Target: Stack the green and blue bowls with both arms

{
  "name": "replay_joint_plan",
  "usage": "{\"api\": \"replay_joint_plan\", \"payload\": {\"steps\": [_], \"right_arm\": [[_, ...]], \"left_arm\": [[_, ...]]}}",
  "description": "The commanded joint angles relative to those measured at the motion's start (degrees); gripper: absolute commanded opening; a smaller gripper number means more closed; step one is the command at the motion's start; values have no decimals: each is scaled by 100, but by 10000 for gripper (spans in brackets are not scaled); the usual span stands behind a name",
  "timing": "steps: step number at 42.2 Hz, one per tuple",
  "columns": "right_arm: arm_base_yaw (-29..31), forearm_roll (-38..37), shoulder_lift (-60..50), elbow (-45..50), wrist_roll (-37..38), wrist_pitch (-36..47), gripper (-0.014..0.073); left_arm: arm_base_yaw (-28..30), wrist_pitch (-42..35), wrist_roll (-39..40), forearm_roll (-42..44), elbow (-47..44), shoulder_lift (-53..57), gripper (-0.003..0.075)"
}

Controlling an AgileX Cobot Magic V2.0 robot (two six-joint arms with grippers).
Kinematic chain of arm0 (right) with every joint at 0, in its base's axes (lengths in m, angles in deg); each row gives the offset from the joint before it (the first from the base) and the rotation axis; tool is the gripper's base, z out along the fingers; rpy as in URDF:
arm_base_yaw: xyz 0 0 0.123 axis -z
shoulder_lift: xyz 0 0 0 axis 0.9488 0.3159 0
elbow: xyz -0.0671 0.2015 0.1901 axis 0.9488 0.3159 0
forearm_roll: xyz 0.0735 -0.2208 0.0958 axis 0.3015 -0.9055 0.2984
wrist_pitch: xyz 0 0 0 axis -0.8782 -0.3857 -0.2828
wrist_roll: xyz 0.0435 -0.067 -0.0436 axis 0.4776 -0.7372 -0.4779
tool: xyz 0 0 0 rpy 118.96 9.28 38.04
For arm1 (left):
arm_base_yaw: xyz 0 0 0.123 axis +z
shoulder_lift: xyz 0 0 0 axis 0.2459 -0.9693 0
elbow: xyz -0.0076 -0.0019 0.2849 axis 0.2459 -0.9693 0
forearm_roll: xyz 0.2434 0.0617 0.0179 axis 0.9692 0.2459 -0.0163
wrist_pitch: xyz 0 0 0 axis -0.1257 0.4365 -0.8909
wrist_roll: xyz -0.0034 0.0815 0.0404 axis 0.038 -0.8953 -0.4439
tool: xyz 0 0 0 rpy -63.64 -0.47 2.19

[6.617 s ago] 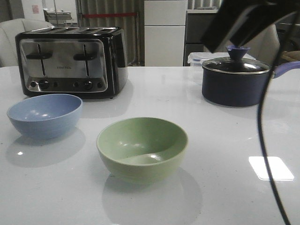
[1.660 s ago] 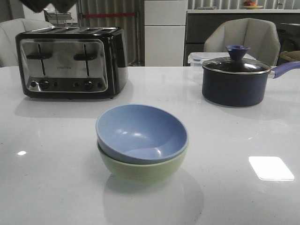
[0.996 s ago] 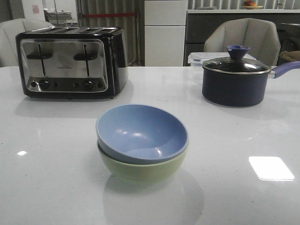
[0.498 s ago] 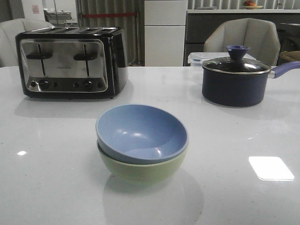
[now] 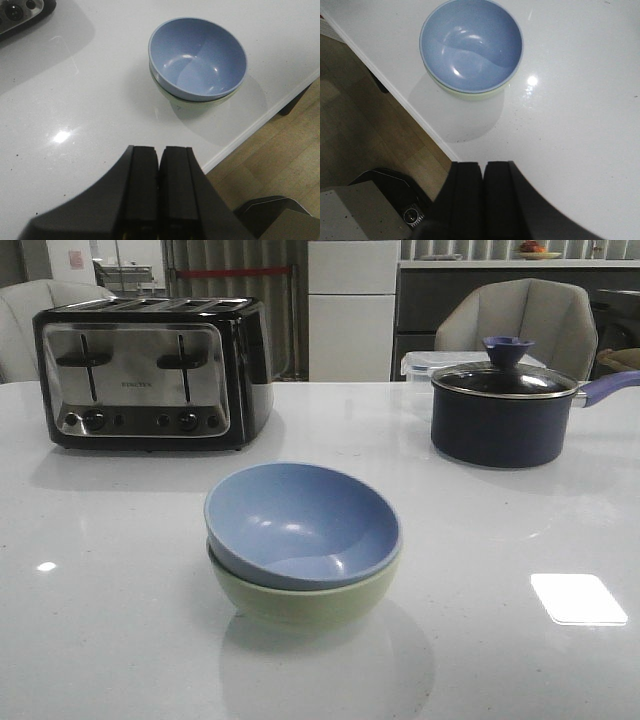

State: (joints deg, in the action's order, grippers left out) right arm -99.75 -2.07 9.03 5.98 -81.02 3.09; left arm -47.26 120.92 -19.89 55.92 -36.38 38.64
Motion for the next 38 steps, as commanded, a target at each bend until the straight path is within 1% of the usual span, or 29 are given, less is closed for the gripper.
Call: {"api": "replay_joint_plan", "payload": {"steps": [1,6,9,14,17,21,27,29,32,36,38], "right_arm": [[-6,81,-40,-155,-54,307,55],[-6,81,-40,-155,-54,307,55],[-6,81,-40,-155,-54,302,55],[-6,81,-40,-155,-54,302,55],[-6,81,-40,-155,-54,302,55],[-6,81,-40,-155,-54,302,55],[-6,81,-40,-155,-54,302,55],[-6,81,-40,-155,-54,302,55],[-6,81,-40,-155,-54,302,55],[-6,81,-40,-155,-54,287,55],[-6,81,-40,-155,-54,287,55]], "left_arm": [[-36,-417,-5,-49,146,25,93],[-36,-442,-5,-61,125,101,93],[209,-431,-5,139,116,400,93],[1071,-709,-5,139,-122,1294,93],[1650,-1121,-5,165,-479,1982,93],[2314,-1479,-5,250,-941,2916,93],[3021,-1806,18,145,-1609,4003,93],[3151,-1938,74,100,-1824,4183,93],[3183,-2243,604,316,-2230,4366,93],[3147,-2676,1637,982,-2661,4316,93],[3147,-2918,1833,1121,-2861,4340,93]]}}
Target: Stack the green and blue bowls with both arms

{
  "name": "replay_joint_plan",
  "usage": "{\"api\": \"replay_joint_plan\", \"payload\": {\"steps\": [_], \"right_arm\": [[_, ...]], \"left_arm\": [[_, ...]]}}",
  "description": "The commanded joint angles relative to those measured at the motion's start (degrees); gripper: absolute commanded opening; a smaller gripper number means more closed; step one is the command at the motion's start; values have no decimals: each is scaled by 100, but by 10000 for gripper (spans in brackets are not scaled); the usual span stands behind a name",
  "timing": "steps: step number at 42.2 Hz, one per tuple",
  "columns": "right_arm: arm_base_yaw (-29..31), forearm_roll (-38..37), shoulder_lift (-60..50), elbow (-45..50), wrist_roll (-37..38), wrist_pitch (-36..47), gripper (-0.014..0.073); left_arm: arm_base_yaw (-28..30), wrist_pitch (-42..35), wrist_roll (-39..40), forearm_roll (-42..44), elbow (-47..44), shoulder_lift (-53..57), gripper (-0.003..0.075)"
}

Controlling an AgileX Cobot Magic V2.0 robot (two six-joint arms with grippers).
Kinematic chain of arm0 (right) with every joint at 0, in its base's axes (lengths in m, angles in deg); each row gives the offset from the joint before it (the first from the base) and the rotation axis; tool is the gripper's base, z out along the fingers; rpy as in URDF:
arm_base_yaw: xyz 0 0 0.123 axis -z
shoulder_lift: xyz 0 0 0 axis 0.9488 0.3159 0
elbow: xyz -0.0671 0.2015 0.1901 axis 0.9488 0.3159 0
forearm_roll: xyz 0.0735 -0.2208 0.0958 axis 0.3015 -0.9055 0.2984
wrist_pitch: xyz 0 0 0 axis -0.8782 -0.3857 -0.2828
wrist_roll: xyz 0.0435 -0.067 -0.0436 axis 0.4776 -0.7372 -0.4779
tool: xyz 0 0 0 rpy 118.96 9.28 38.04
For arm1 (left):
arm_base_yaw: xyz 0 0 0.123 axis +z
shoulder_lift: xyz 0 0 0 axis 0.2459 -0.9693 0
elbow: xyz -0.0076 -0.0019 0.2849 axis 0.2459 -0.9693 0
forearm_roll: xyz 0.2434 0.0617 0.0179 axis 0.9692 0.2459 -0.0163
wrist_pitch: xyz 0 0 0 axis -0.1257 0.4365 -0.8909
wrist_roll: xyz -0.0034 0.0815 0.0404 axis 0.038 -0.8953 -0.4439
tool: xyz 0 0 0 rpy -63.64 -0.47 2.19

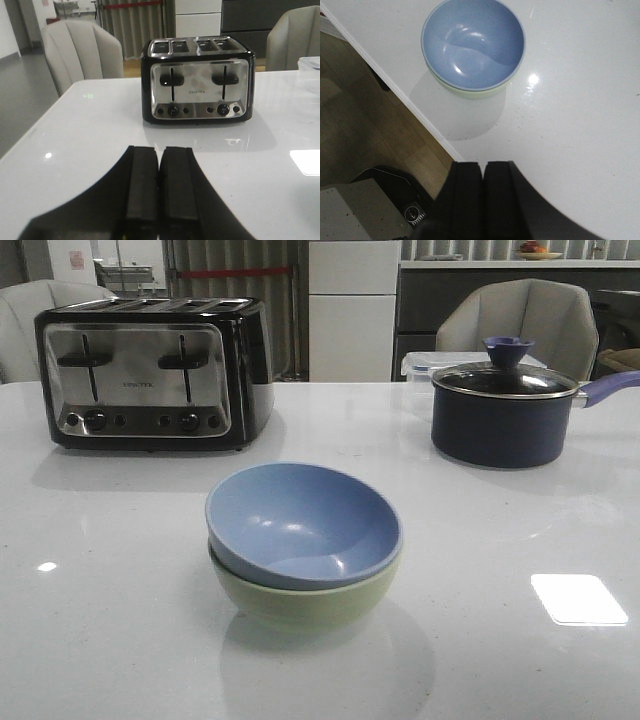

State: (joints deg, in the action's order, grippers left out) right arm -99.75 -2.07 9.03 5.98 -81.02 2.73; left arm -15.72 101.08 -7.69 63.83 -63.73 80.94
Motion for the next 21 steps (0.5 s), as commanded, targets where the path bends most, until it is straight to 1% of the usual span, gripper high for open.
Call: {"api": "replay_joint_plan", "payload": {"steps": [1,8,10,12,17,21], "right_arm": [[-6,81,-40,-155,-54,317,55],[-6,81,-40,-155,-54,301,55],[-6,81,-40,-155,-54,301,55],[-6,81,-40,-155,-54,299,55],[-6,81,-40,-155,-54,299,55],[-6,81,-40,-155,-54,299,55]], "left_arm": [[-7,-1064,615,342,-212,110,93],[-7,-2347,615,153,-1000,110,93],[-7,-2585,615,102,-1162,120,93],[-49,-2351,582,74,-1139,119,93],[-192,-2334,282,60,-1152,119,93],[-248,-2334,281,45,-1152,119,93]]}}
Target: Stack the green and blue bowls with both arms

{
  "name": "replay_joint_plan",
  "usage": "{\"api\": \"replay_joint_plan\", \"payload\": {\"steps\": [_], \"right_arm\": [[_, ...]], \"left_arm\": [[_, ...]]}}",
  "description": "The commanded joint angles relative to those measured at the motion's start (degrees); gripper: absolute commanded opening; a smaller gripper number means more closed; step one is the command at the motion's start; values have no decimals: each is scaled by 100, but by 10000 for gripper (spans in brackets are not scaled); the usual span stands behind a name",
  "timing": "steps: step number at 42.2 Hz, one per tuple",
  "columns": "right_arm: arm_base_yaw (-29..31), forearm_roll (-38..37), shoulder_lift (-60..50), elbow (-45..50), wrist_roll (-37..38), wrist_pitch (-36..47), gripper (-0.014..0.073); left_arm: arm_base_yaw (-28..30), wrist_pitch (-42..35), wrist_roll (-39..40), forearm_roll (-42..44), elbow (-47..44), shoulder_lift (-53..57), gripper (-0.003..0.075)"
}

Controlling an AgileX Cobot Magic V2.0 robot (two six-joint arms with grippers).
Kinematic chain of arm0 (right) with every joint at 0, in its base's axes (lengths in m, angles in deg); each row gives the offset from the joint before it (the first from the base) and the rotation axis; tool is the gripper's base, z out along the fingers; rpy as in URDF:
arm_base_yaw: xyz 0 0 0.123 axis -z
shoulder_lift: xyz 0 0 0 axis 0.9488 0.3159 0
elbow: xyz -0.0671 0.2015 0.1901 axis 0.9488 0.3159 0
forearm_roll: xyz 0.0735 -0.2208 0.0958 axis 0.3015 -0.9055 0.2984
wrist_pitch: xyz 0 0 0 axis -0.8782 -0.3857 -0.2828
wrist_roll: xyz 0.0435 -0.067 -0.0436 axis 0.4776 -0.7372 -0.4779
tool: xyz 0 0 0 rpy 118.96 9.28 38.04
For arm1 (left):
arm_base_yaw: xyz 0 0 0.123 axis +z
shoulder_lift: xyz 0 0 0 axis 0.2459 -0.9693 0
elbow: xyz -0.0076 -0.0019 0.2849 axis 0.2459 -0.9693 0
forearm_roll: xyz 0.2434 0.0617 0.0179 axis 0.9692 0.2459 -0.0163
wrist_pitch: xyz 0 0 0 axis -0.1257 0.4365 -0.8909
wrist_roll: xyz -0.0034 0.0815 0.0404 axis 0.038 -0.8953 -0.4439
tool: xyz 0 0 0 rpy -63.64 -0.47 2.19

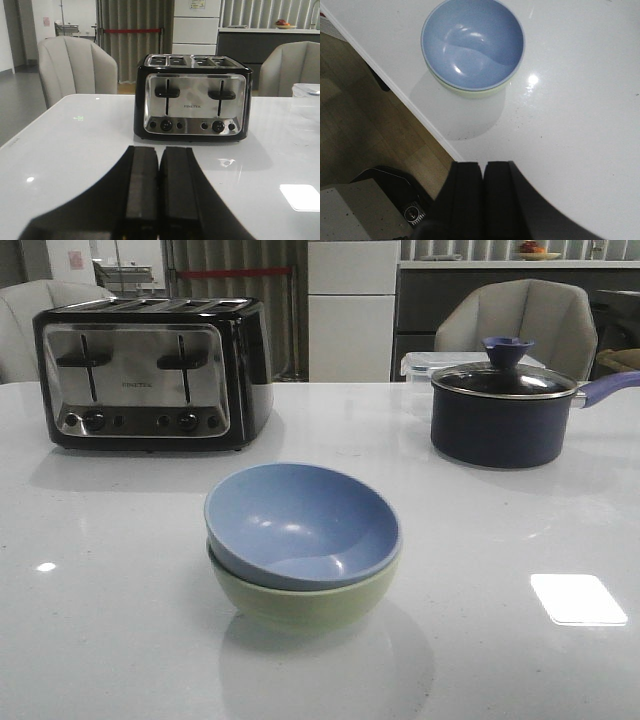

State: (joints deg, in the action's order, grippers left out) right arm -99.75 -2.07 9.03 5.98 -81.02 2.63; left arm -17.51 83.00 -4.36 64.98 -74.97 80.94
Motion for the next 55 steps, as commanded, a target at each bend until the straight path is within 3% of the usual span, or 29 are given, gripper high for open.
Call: {"api": "replay_joint_plan", "payload": {"steps": [1,49,55], "right_arm": [[-6,81,-40,-155,-54,304,55],[-6,81,-74,-133,-54,270,55],[590,28,-504,299,-54,872,55]], "left_arm": [[-78,-526,-52,-70,-28,119,93],[-78,-556,-61,-70,-28,108,93],[-78,-556,-61,-70,-28,108,93]]}}
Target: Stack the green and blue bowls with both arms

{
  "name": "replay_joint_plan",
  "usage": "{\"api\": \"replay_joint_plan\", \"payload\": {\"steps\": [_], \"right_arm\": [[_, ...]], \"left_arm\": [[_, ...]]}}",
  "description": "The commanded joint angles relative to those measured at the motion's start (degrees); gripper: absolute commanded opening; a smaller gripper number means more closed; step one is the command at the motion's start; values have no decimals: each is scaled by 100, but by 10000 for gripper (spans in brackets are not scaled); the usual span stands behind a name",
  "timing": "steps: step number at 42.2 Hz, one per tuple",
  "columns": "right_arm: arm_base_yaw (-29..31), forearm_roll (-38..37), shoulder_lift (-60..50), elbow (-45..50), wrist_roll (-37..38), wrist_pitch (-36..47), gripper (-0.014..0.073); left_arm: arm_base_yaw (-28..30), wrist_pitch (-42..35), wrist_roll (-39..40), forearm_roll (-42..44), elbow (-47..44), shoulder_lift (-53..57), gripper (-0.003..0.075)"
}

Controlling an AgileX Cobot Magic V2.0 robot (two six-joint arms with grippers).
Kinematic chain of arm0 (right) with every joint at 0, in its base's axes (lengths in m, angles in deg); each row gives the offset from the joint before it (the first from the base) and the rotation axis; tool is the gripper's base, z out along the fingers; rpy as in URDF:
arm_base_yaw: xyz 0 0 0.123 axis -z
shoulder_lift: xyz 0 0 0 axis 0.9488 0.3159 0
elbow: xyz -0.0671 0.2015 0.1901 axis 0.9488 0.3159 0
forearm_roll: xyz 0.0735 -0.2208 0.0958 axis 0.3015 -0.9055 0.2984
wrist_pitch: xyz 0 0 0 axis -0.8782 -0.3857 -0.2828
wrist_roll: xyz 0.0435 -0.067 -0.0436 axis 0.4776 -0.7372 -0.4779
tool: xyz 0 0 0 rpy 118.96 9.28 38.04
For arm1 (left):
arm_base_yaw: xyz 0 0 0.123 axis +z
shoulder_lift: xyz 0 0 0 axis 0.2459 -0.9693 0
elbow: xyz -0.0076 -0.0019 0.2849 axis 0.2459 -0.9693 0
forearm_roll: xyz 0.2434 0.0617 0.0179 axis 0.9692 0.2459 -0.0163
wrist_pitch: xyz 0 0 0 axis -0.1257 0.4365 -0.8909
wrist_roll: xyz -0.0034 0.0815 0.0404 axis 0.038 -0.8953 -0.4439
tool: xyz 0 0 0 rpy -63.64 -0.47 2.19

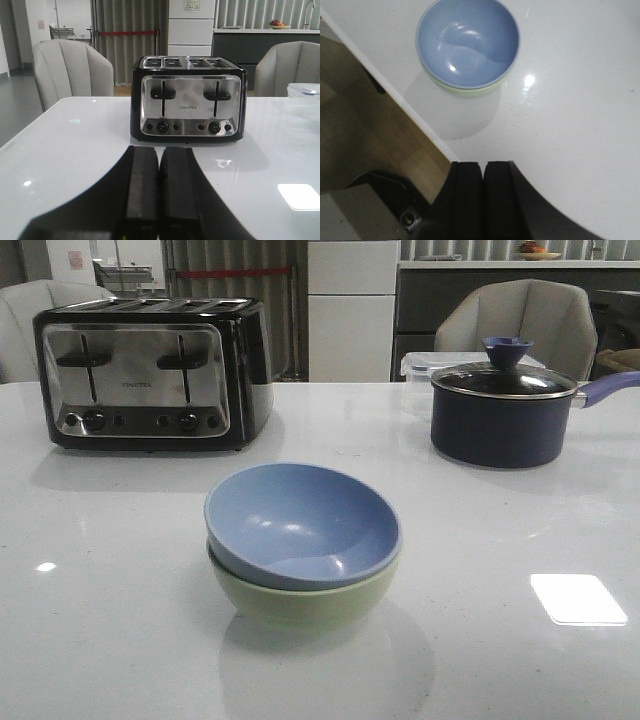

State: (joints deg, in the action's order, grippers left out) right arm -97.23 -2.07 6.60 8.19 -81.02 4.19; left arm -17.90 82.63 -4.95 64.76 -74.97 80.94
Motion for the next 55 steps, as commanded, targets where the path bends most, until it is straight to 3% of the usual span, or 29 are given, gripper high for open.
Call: {"api": "replay_joint_plan", "payload": {"steps": [1,9,20,29,45,55], "right_arm": [[530,28,-419,199,-54,940,55],[1799,28,-1921,1646,-54,2827,55],[2526,34,-3581,3236,-54,4206,55],[2631,60,-4255,3971,-54,4477,55],[2573,60,-4232,3964,-5,4450,55],[2386,-1742,-4232,3964,2039,4728,55]], "left_arm": [[-39,-520,-2,-48,-28,108,93],[-39,-520,-2,-48,-28,108,93],[-39,-520,-2,-48,-28,108,93],[-39,-520,-2,-48,-28,108,93],[-39,-520,-2,-48,-28,108,93],[-39,-520,-2,-48,-28,108,93]]}}
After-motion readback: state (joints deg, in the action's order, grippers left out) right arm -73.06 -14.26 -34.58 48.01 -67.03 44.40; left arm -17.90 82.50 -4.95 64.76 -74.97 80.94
